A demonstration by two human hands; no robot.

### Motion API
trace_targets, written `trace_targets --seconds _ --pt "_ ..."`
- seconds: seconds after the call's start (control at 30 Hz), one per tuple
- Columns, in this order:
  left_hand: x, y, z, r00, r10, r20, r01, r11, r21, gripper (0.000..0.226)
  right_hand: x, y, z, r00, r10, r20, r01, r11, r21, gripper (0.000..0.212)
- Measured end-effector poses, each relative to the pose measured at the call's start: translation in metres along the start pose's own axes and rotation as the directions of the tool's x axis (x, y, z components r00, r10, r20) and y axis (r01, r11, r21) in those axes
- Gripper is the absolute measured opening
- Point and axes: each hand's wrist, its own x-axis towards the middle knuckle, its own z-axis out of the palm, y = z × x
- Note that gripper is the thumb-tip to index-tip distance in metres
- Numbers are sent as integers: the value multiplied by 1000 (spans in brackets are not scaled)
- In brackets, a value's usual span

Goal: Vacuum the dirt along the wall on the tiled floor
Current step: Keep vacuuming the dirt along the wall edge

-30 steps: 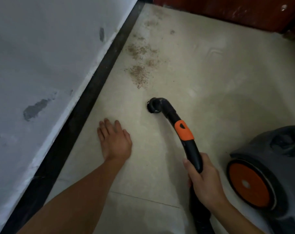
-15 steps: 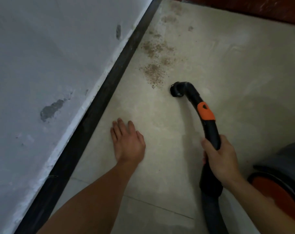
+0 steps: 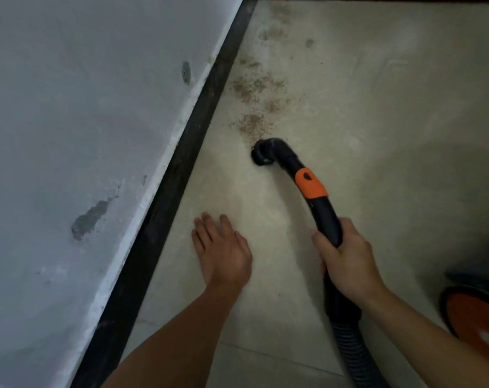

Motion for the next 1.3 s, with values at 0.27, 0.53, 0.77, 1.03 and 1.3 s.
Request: trace_targets --seconds 0.27,0.53,0.77,1.03,1.3 --pt "86 -12 -13 997 81 -1 -81 993 -84 25 44 -15 0 995 40 -90 -43 998 -37 26" --pt "113 12 17 983 -81 -165 60 990 -130 56 51 -4 -12 991 40 -130 -41 999 -7 16" --pt "111 13 12 988 -81 -129 66 991 -116 53 58 -28 4 995 81 -55 -80 997 7 16" --pt "113 16 8 990 -83 -112 66 988 -142 51 74 -35 0 990 120 -81 -125 990 -60 21" --pt "112 18 4 991 -90 -101 74 986 -151 51 77 -47 9 991 134 -22 -135 989 -55 21"
